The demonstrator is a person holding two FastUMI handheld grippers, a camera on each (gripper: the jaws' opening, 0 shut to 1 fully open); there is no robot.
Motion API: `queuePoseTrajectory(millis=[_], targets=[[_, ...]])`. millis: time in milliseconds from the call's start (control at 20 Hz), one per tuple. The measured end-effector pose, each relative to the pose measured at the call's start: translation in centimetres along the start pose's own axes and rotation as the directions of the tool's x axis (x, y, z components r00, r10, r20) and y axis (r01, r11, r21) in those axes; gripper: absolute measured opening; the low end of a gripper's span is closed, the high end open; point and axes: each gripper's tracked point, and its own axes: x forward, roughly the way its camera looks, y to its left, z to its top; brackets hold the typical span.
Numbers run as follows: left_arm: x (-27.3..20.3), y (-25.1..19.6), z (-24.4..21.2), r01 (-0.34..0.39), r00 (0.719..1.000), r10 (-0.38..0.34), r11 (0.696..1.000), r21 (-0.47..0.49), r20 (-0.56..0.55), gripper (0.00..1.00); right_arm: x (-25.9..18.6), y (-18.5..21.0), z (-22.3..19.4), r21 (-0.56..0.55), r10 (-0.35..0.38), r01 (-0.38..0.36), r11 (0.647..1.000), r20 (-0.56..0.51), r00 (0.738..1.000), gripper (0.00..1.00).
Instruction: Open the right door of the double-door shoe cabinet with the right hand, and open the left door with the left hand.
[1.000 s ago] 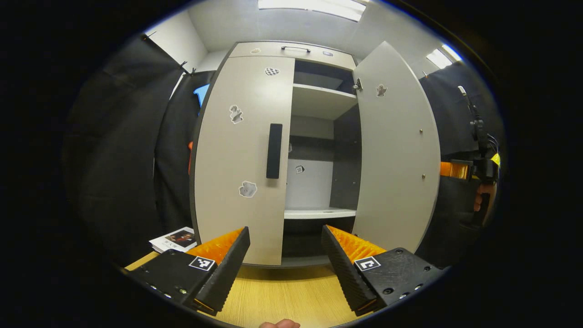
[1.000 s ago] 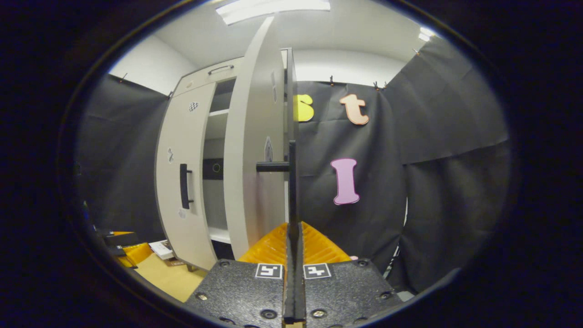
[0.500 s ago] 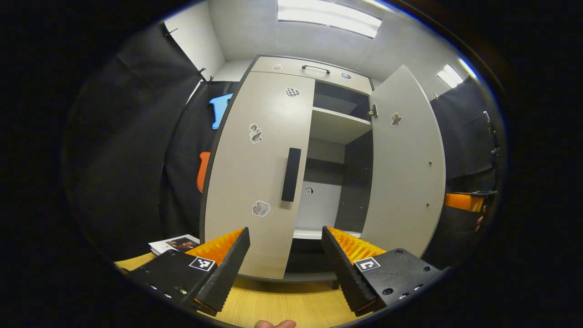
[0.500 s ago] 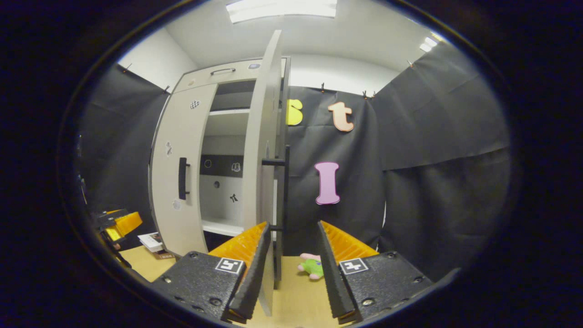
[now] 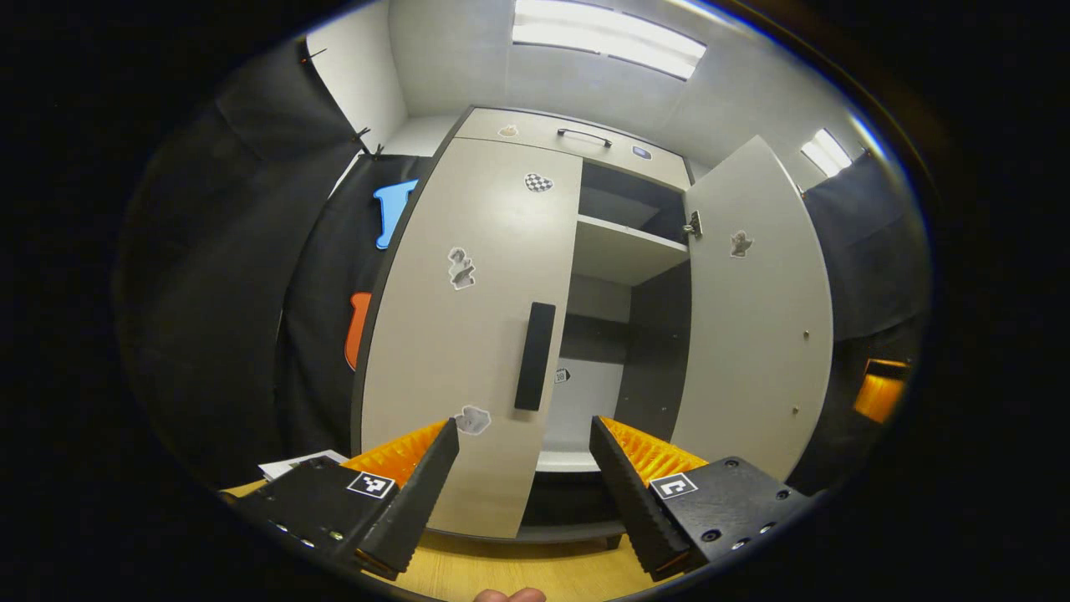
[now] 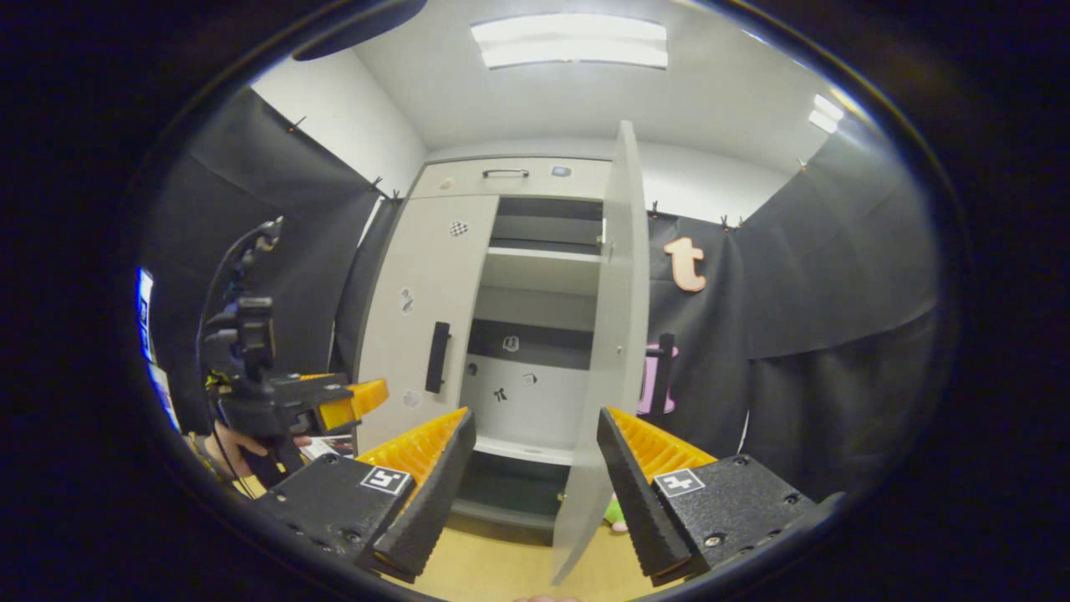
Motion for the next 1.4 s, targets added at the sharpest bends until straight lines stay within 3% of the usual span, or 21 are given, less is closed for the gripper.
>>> queuePoseTrajectory(millis=[300, 450, 650, 900, 1100, 1400], targets=[[8.2, -0.6, 2.2, 0.034, 0.999, -0.032, 0.996, 0.088, -0.029, 0.94, 1.9, 3.8, -5.9, 0.125, 0.085, -0.065, 0.990, -0.159, 0.984, 0.92], [10.6, -1.6, 1.0, 0.038, 0.996, -0.029, 0.992, 0.117, -0.081, 0.95, 2.1, 3.0, -7.3, 0.162, 0.068, -0.036, 0.986, -0.195, 0.978, 0.92], [14.0, -0.9, -0.1, -0.015, 0.995, 0.029, 0.989, 0.150, -0.091, 0.96, 2.2, 1.0, -8.1, 0.166, 0.029, 0.007, 0.986, -0.211, 0.977, 0.92], [16.4, -1.4, -2.4, -0.019, 0.990, 0.043, 0.986, 0.166, -0.138, 0.96, 2.4, -0.4, -8.2, 0.179, -0.008, 0.045, 0.983, -0.204, 0.979, 0.92], [16.9, -0.9, -2.5, -0.067, 0.988, 0.090, 0.981, 0.180, -0.122, 0.95, 2.8, -0.9, -8.3, 0.179, -0.010, 0.047, 0.983, -0.202, 0.979, 0.92], [17.1, -0.6, -2.5, -0.087, 0.986, 0.109, 0.983, 0.162, -0.127, 0.94, 3.3, -0.2, -8.8, 0.199, 0.024, 0.019, 0.980, -0.208, 0.978, 0.92]])
